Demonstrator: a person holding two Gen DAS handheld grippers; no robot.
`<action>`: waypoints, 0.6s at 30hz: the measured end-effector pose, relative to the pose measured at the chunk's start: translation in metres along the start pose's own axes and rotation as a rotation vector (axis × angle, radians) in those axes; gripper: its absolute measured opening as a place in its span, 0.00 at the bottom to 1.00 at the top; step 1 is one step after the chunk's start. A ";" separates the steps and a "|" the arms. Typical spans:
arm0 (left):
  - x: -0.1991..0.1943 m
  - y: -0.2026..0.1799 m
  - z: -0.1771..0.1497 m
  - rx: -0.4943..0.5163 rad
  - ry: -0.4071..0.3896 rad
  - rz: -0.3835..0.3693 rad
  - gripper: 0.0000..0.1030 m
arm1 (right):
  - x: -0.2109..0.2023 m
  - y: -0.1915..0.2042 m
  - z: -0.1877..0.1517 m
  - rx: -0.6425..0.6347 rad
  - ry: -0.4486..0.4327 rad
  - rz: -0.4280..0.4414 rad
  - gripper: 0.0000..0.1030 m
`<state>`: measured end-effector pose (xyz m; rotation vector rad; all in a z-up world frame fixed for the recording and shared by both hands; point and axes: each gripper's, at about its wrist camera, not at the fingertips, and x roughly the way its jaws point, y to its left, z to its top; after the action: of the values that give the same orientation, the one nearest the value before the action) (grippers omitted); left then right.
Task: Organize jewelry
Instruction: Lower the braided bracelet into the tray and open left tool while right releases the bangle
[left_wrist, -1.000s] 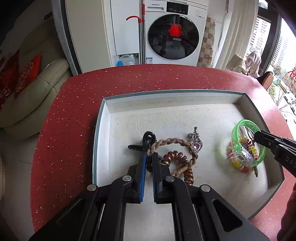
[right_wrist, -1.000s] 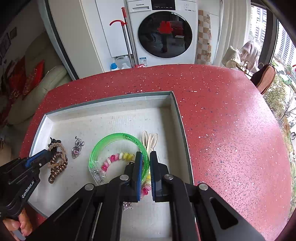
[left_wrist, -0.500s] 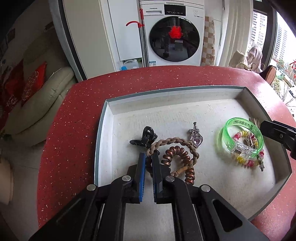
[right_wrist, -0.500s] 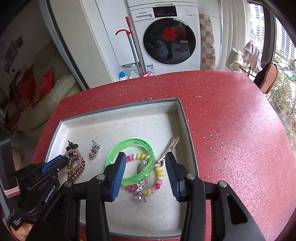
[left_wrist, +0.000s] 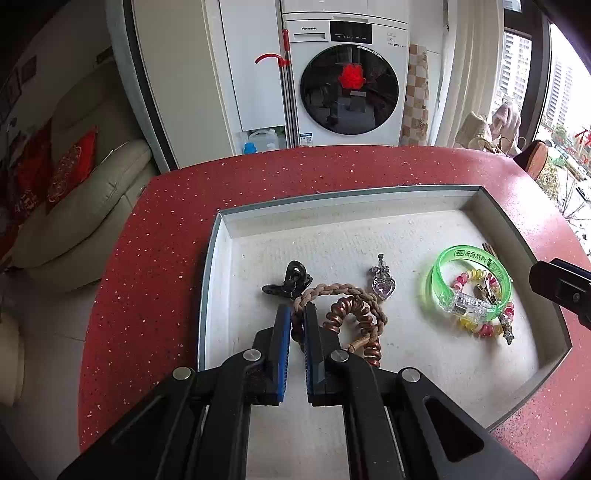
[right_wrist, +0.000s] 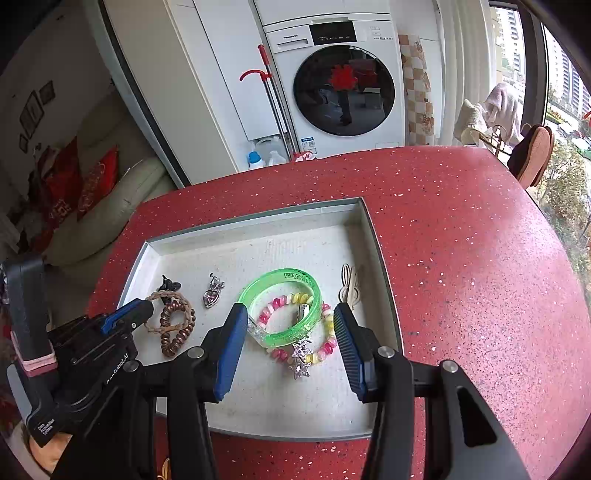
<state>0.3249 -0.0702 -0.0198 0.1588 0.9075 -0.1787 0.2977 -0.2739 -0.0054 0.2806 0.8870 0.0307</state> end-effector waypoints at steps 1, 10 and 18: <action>-0.001 0.000 0.000 -0.002 -0.003 -0.001 0.24 | -0.001 0.000 -0.001 0.002 -0.002 0.003 0.51; -0.011 0.008 0.003 -0.043 -0.030 -0.047 0.24 | -0.011 0.002 -0.005 0.009 -0.010 0.011 0.51; -0.013 0.012 0.004 -0.059 -0.024 -0.053 0.25 | -0.016 0.001 -0.008 0.009 -0.011 0.015 0.51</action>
<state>0.3230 -0.0584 -0.0065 0.0780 0.8924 -0.2022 0.2818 -0.2729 0.0022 0.2960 0.8739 0.0391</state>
